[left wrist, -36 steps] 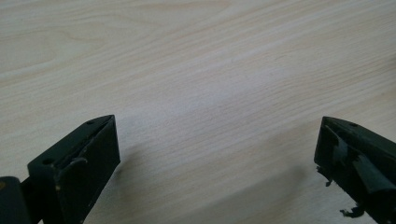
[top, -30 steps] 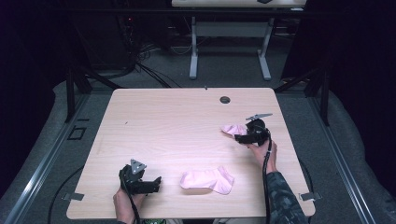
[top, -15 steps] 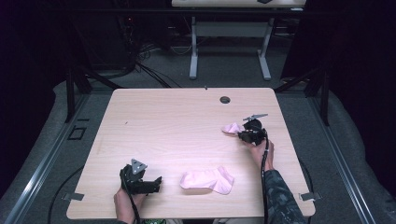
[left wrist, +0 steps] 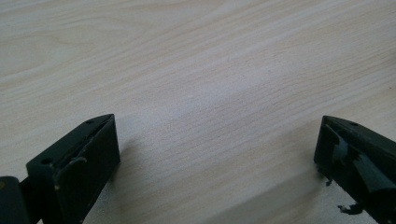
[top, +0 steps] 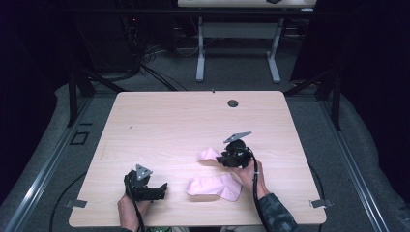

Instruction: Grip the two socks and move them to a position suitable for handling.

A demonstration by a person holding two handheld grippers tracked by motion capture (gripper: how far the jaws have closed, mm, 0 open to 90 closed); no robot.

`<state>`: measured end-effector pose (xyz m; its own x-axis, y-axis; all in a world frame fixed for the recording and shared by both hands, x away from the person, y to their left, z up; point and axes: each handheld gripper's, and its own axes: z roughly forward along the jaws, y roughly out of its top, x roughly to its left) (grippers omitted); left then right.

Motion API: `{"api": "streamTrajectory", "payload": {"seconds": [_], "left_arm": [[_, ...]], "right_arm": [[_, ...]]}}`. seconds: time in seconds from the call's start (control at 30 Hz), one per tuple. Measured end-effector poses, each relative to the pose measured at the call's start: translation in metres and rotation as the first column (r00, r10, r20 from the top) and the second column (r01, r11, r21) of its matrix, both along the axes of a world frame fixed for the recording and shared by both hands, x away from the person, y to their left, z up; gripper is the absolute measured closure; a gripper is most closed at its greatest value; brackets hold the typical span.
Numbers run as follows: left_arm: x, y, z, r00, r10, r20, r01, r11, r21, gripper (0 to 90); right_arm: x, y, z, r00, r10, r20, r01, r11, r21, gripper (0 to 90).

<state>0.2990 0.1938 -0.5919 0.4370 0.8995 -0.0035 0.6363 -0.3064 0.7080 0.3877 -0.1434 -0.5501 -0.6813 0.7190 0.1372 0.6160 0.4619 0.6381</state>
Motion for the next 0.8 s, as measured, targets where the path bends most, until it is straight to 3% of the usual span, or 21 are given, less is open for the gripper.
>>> {"api": "streamTrajectory", "payload": {"seconds": [0.07, 0.1, 0.17, 0.2, 0.27, 0.3, 0.43, 0.57, 0.6, 0.63, 0.67, 0.7, 0.77, 0.8], "left_arm": [[0.002, 0.001, 0.001, 0.9999, -0.015, -0.005, 0.015, 0.9999, -0.001, 0.2], [0.003, 0.002, 0.004, 0.9995, -0.024, -0.02, 0.024, 0.9997, -0.011, 0.3], [0.005, 0.001, 0.014, 0.9995, -0.032, -0.003, 0.032, 0.9988, -0.038, 0.3], [0.008, -0.001, 0.021, 0.9988, -0.048, 0.006, 0.048, 0.9979, -0.044, 0.4], [0.016, -0.009, 0.036, 0.9961, -0.088, 0.012, 0.088, 0.9924, -0.085, 0.6], [0.02, -0.012, 0.041, 0.9932, -0.116, 0.006, 0.116, 0.9898, -0.083, 4.1], [0.044, -0.047, 0.056, 0.9667, -0.253, -0.037, 0.248, 0.9629, -0.106, 16.5], [0.071, -0.086, 0.053, 0.925, -0.363, -0.111, 0.356, 0.9311, -0.077, 32.6], [0.071, -0.086, 0.053, 0.925, -0.363, -0.111, 0.356, 0.9311, -0.077, 36.1], [0.078, -0.093, 0.05, 0.9124, -0.387, -0.135, 0.376, 0.9215, -0.097, 36.1], [0.082, -0.097, 0.047, 0.9061, -0.395, -0.152, 0.384, 0.9183, -0.098, 36.7], [0.086, -0.102, 0.044, 0.9046, -0.393, -0.164, 0.384, 0.9194, -0.085, 39.8], [0.092, -0.108, 0.039, 0.8917, -0.409, -0.193, 0.401, 0.9123, -0.085, 45.1], [0.094, -0.112, 0.036, 0.8936, -0.401, -0.201, 0.396, 0.9157, -0.069, 47.3]], "right_arm": [[-0.003, -0.002, -0.004, 0.9997, 0.024, -0.009, -0.024, 1.0, 0.008, 44.0], [-0.004, -0.007, -0.001, 0.9995, 0.025, -0.018, -0.025, 0.999, 0.024, 41.8], [-0.008, -0.022, 0.01, 0.9998, 0.008, 0.018, -0.009, 0.997, 0.077, 39.9], [-0.01, -0.035, 0.021, 0.9982, -0.02, 0.056, 0.015, 0.997, 0.076, 41.0], [-0.011, -0.04, 0.026, 0.9976, -0.026, 0.064, 0.022, 0.998, 0.064, 42.2], [-0.011, -0.042, 0.029, 0.9965, -0.017, 0.082, 0.012, 0.998, 0.066, 43.1], [-0.011, -0.03, 0.021, 0.9962, 0.051, 0.071, -0.052, 0.999, 0.01, 47.2], [-0.004, -0.015, 0.005, 0.9955, 0.084, 0.044, -0.083, 0.996, -0.017, 53.8], [-0.004, -0.015, 0.005, 0.9955, 0.084, 0.044, -0.083, 0.996, -0.017, 53.8], [-0.003, -0.016, 0.004, 0.9957, 0.085, 0.036, -0.084, 0.996, -0.027, 57.4], [-0.001, -0.016, 0.002, 0.9964, 0.081, 0.024, -0.081, 0.997, -0.018, 60.3], [0.0, -0.017, 0.0, 0.9966, 0.08, 0.019, -0.079, 0.997, -0.023, 63.8], [0.003, -0.017, -0.003, 0.997, 0.078, 0.005, -0.078, 0.997, -0.02, 68.0], [0.003, -0.017, -0.005, 0.997, 0.077, -0.003, -0.077, 0.997, -0.016, 69.9]]}}
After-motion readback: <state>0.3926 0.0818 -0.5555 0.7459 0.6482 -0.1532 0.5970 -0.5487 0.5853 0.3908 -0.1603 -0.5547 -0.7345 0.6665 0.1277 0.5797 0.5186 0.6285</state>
